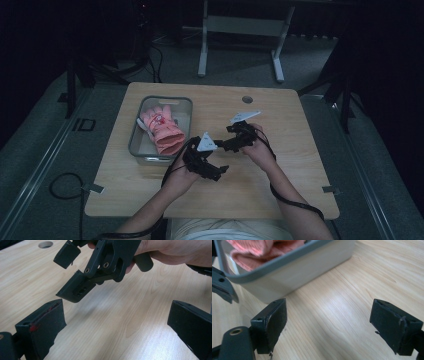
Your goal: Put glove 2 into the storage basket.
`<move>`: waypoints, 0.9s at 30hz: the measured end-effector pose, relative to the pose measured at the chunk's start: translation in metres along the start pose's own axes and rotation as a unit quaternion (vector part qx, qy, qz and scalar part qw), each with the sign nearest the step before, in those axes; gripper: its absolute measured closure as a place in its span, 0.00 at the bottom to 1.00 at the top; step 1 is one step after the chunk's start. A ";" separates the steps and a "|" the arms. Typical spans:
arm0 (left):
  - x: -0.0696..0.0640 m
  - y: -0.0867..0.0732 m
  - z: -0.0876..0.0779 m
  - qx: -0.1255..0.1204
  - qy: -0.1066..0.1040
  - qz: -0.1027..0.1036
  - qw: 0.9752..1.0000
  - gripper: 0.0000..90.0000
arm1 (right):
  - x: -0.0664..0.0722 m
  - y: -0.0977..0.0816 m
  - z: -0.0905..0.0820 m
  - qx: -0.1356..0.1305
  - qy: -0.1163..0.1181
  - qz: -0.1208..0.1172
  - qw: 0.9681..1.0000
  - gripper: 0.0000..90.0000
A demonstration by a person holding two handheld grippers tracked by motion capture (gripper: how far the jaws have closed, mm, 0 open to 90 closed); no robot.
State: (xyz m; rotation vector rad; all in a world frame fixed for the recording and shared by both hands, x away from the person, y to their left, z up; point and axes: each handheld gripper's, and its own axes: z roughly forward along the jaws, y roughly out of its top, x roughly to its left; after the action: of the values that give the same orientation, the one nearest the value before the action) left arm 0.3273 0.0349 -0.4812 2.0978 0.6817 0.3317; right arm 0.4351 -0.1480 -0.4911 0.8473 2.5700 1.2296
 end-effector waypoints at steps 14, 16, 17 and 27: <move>-0.014 -0.021 0.028 0.016 -0.031 0.012 0.999 0.01 | -0.006 -0.044 0.004 -0.001 -0.019 0.007 1.000 0.16; -0.014 -0.024 0.031 0.016 -0.032 0.010 0.999 0.01 | -0.006 -0.049 0.005 0.001 -0.020 0.007 1.000 0.16; -0.014 -0.025 0.032 0.015 -0.031 0.009 0.999 0.01 | -0.006 -0.051 0.006 0.002 -0.024 0.005 1.000 0.16; -0.016 -0.038 0.044 0.019 -0.032 0.019 0.999 0.01 | -0.007 -0.066 0.007 -0.007 -0.049 0.013 0.999 0.16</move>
State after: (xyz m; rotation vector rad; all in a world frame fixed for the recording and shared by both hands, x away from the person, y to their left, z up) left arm 0.3218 0.0135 -0.5370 2.1509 0.6157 0.2726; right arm 0.4156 -0.1800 -0.5464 0.9162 2.4774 1.1805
